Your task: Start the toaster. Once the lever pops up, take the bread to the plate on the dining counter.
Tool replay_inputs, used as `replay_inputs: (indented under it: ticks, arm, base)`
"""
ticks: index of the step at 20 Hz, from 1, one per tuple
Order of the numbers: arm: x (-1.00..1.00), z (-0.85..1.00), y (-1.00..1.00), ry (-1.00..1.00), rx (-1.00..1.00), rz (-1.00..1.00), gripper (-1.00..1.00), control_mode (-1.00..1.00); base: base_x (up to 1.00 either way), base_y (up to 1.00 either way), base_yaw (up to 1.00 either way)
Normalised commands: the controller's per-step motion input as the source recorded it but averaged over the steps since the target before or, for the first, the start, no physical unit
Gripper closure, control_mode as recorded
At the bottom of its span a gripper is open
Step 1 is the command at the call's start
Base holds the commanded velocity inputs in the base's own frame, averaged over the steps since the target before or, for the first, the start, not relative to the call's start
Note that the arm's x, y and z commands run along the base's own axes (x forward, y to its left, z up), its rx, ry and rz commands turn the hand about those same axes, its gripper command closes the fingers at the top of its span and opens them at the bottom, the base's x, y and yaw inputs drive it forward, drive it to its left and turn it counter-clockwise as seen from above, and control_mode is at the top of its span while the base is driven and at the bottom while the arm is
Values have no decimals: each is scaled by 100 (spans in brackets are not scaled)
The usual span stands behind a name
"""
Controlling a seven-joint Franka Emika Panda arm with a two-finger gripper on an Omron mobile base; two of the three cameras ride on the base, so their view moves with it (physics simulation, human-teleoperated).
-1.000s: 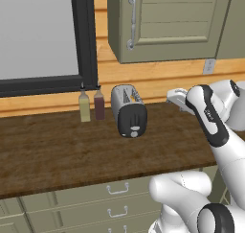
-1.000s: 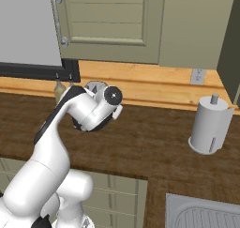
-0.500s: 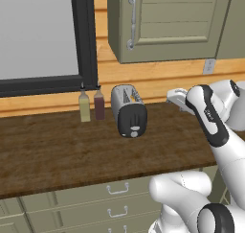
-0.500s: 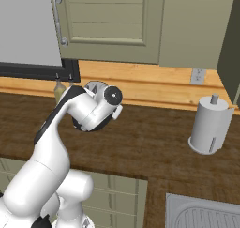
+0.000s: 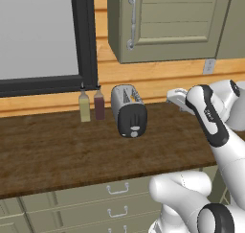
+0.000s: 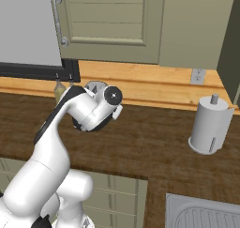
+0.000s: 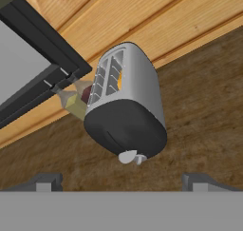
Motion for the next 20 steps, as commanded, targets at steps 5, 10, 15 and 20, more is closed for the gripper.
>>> replay_inputs:
  ticks: [5,10,15,20]
  arm:
    - [0,0,0,0,0,0,-100,-100]
    - [0,0,0,0,0,0,-100,-100]
    - [0,0,0,0,0,0,-100,-100]
    - [0,0,0,0,0,0,-100,-100]
  base:
    - [0,0,0]
    - [0,0,0]
    - [0,0,0]
    - [0,0,0]
